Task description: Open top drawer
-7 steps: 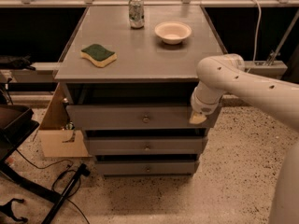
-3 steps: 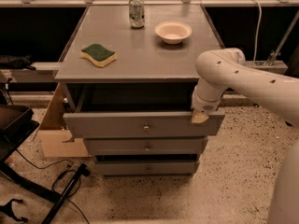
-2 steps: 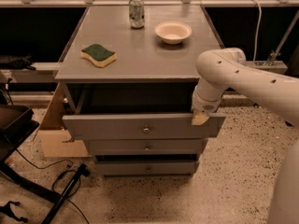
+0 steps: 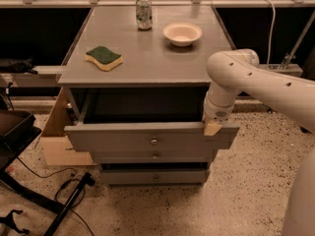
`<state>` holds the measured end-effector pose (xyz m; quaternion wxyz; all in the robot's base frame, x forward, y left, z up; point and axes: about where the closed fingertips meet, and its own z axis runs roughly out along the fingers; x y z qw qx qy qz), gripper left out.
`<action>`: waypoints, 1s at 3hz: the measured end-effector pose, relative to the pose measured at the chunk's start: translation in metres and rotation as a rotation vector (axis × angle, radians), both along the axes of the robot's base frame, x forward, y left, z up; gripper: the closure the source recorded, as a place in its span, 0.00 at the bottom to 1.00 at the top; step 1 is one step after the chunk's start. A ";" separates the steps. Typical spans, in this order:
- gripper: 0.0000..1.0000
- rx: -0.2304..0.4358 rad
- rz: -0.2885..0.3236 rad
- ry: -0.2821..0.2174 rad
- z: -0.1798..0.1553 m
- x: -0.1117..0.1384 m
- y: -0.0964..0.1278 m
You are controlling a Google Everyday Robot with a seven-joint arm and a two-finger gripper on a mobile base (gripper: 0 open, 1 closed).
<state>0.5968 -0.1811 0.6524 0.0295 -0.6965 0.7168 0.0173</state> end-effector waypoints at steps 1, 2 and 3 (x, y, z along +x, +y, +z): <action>1.00 -0.008 -0.035 0.058 0.004 -0.023 -0.011; 1.00 -0.007 -0.055 0.072 0.006 -0.030 -0.014; 1.00 -0.009 -0.065 0.116 0.007 -0.047 -0.017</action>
Offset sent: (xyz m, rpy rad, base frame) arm -0.3284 -0.0853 0.0885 -0.0696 0.8728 -0.2671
